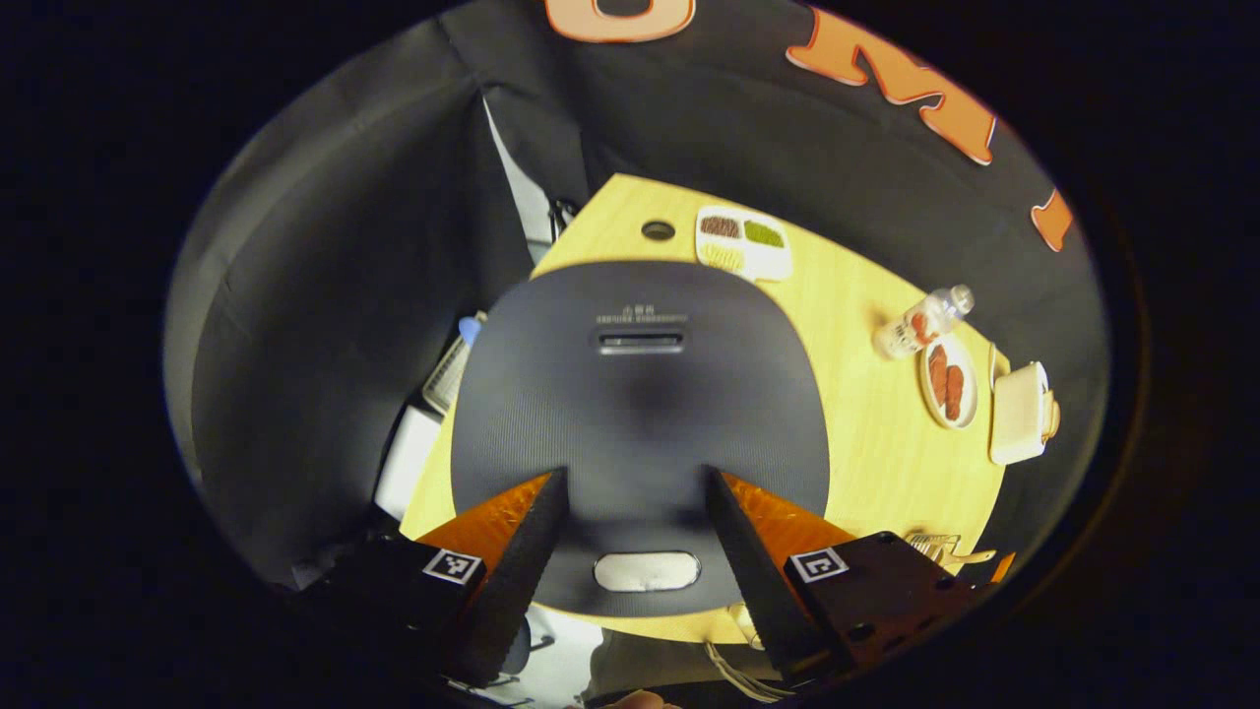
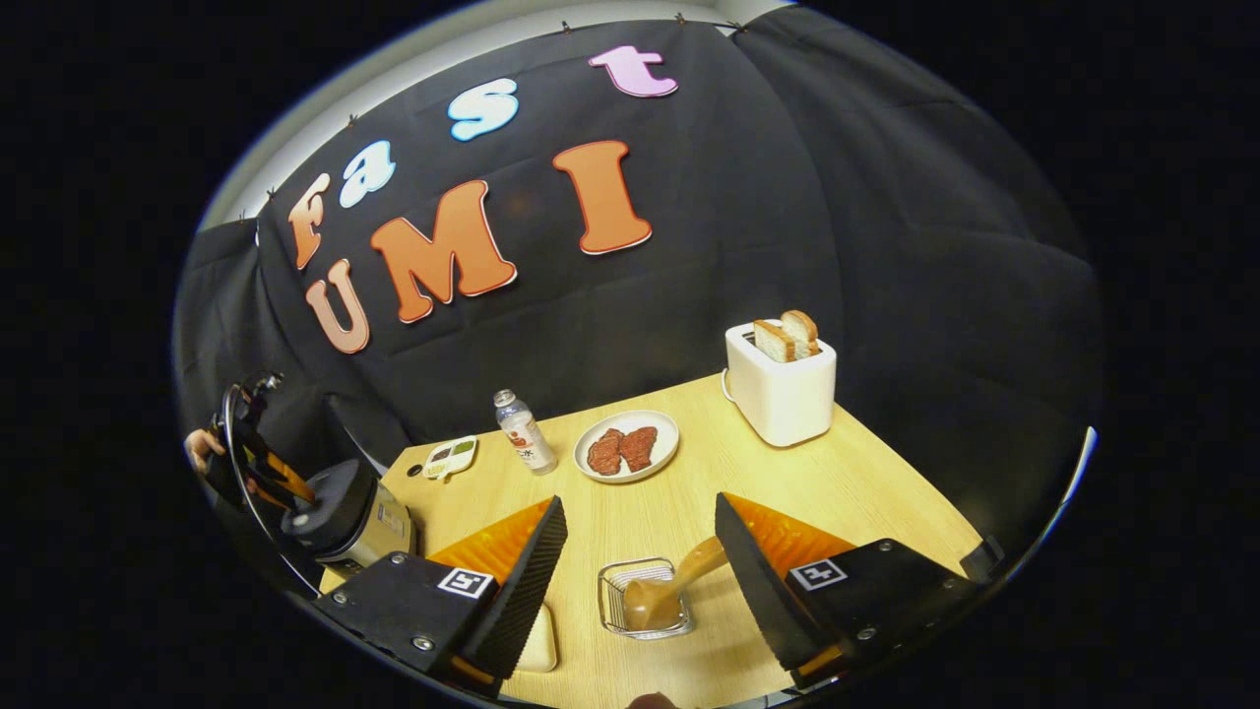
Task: Close the left gripper, press the button to open the rice cooker; take a wooden spoon from the chopstick holder with the right hand, scoop a spoonful of rice and pour it into the rice cooker, then put the wooden spoon back into the chopstick holder.
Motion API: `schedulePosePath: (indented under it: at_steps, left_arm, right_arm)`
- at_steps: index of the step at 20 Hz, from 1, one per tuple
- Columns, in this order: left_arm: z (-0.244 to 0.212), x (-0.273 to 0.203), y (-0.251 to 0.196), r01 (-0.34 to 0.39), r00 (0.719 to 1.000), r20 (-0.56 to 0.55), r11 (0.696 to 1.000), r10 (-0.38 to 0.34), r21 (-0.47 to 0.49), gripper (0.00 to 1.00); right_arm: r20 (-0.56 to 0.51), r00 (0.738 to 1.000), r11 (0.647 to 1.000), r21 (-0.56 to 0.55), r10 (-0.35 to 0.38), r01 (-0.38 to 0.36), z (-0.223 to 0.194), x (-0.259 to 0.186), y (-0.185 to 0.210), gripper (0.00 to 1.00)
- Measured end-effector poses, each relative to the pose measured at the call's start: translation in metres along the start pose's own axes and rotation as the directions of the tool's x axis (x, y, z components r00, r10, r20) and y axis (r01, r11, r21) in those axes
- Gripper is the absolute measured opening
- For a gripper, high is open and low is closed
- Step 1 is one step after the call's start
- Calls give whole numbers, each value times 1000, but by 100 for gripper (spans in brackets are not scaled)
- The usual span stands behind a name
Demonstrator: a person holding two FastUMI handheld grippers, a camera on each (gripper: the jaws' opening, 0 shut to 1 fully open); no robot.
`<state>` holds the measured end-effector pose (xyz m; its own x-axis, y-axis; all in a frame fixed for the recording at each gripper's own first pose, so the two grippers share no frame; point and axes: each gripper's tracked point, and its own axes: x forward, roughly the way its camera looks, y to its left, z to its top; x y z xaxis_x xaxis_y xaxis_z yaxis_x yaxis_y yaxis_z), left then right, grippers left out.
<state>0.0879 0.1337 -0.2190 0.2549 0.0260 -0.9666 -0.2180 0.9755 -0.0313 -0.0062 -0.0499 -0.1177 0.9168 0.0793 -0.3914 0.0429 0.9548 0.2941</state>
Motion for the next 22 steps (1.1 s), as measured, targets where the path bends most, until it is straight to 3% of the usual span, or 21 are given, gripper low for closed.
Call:
schedulePosePath:
  at_steps: [4,7,10,12,14,16,19,22]
  left_arm:
    - [4,5,-2,-2,1000,14,1000,2,-6,98]
    - [8,7,-1,-8,993,116,1000,6,9,100]
    - [7,4,-5,-20,963,267,1000,16,10,99]
    - [4,-10,-18,45,938,344,999,-42,-1,99]
    - [13,-43,-32,113,873,478,994,-97,-5,99]
    - [18,-85,-34,103,792,602,994,-103,35,98]
    - [28,-156,-40,59,620,776,994,-112,96,100]
    - [7,-205,-56,72,485,859,987,-162,145,100]
  right_arm:
    - [-3,1000,999,-33,22,-22,1,4,13,94]
    - [4,999,998,-62,33,-33,5,5,23,94]
    - [42,998,994,-99,47,-42,20,5,38,94]
    - [84,995,991,-127,57,-46,34,4,50,94]
    - [134,987,985,-160,86,-64,49,1,68,94]
    - [160,977,976,-185,141,-111,57,-2,92,94]
    - [213,957,965,-213,197,-152,77,-3,128,95]
    - [284,929,957,-232,237,-173,100,-10,159,95]
